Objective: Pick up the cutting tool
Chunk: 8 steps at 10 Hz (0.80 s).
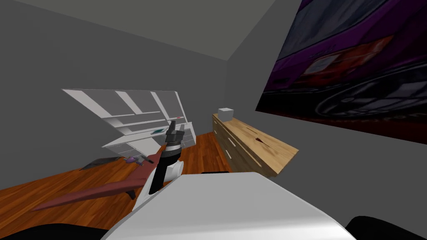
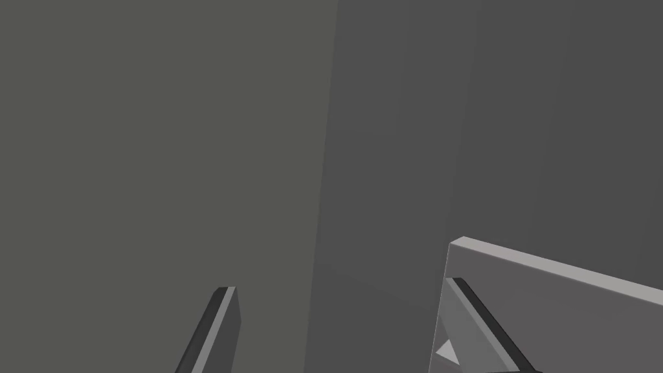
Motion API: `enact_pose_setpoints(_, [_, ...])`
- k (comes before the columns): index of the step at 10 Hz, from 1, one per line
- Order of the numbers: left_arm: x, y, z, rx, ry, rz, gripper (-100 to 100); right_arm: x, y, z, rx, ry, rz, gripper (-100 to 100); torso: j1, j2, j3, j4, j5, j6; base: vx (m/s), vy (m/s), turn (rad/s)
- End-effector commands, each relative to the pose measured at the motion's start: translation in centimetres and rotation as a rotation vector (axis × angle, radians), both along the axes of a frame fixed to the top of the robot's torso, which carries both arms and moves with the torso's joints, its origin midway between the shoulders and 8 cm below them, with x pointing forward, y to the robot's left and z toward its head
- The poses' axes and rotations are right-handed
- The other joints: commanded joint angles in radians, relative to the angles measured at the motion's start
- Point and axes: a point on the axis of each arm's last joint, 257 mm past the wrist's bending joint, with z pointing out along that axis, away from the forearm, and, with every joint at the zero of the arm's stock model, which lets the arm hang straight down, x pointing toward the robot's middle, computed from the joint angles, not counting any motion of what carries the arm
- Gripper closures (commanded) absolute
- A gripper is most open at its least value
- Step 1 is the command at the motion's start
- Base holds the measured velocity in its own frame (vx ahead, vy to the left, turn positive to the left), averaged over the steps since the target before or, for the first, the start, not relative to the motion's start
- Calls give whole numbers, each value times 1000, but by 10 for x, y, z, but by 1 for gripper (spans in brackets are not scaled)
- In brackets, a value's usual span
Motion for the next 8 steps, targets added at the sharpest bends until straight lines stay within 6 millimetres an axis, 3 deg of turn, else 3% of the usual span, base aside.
enact_pose_setpoints(1, [0,0,0,0,0,0,0,-9,-20,12,-33,57,33,-100,0,0,0,0,0,0,157,53,40])
enact_pose_setpoints(2, [0,0,0,0,0,0,0,-8,-22,13,-35,59,38,-100,-1,0,0,0,0,0,147,32,13])
enact_pose_setpoints(3, [0,0,0,0,0,0,0,-13,-39,23,-63,103,65,-100,-3,0,0,0,-1,0,176,39,26])
enact_pose_setpoints(5, [0,0,0,0,0,0,0,-20,-67,42,-108,172,97,-100,-3,-6,-3,-1,-1,0,294,21,46])
enact_pose_setpoints(6, [0,0,0,0,0,0,0,-18,-69,43,-112,175,105,-100,-4,-9,-5,-2,-1,-1,221,9,30])
enact_pose_setpoints(8, [0,0,0,0,0,0,0,-15,-92,60,-150,221,128,-100,-4,-5,-3,-1,-1,0,232,10,39])
